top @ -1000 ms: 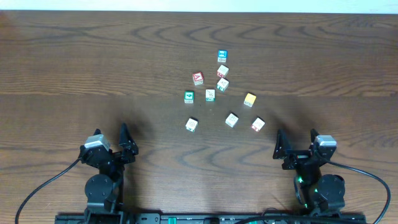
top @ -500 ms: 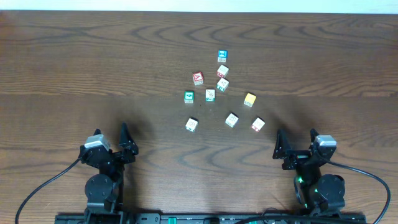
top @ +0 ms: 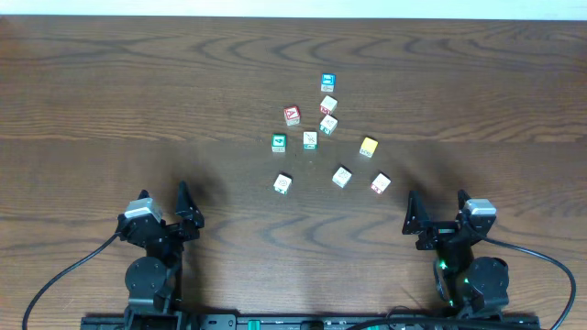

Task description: Lift 5 blocks

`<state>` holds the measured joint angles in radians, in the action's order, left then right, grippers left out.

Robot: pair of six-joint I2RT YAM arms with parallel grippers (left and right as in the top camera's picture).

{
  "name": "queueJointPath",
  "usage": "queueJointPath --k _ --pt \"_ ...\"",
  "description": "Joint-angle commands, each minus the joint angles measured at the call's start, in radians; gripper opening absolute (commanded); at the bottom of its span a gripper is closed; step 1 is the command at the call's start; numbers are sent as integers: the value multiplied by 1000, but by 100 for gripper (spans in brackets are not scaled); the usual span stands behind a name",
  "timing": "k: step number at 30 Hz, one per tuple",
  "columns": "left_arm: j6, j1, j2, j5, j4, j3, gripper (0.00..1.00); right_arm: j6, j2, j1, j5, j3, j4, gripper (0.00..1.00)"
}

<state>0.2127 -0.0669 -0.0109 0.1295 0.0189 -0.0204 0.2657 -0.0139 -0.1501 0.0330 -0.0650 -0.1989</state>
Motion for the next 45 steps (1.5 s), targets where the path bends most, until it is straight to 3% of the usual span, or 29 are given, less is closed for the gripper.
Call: queueJointPath --k 1,27,40,45 --pt "2 5 4 6 44 16 77 -12 -1 -8 0 6 0 99" --pt "2 5 4 6 44 16 76 -13 -1 -8 69 6 4 99" --pt "2 5 4 6 44 16 77 -8 -1 -8 -24 4 3 99" --pt "2 5 4 6 44 16 77 -122 -1 -8 -204 -42 -16 99"
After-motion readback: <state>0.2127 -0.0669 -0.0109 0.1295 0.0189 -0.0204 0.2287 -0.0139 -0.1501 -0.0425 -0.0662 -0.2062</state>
